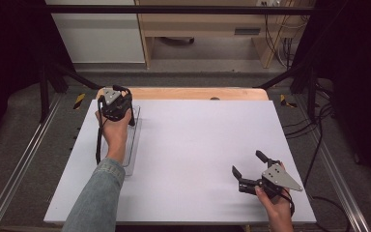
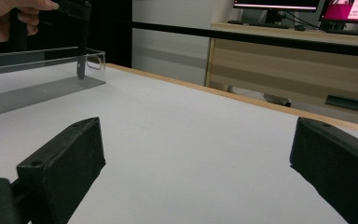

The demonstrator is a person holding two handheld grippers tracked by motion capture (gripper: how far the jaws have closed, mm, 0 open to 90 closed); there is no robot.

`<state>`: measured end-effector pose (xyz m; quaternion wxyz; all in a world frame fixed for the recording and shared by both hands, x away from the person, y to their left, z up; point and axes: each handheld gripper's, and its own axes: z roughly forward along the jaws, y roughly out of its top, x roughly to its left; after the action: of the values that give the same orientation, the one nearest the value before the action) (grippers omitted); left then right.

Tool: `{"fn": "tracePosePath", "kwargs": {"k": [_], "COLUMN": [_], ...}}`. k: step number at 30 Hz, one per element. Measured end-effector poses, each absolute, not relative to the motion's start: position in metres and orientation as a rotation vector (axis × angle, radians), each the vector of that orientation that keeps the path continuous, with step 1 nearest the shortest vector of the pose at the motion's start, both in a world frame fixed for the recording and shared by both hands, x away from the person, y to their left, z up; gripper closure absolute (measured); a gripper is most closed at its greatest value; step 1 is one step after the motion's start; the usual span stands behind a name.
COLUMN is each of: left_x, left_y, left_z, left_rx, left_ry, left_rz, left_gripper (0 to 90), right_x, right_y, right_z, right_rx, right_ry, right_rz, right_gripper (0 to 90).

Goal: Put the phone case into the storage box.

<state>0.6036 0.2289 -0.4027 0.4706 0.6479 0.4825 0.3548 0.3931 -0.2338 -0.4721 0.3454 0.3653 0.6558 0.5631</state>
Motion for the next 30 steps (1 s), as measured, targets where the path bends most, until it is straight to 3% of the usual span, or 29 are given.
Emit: {"fn": "tracePosePath", "kwargs": {"k": [30], "left_x": [0.6039], "left_y": [0.2268], "left_z": [-0.4065], "left_rx": [1.587], "left_ry": [1.194], "left_rz": [0.865], "left_gripper": [86.5], "right_x": [0.3931], "right_y": [-0.2336], "right_z": [-0.4720], "right_rx": [0.945], "right_ry": [1.704], "right_rz": [1.464], "right_gripper": [3.1]}}
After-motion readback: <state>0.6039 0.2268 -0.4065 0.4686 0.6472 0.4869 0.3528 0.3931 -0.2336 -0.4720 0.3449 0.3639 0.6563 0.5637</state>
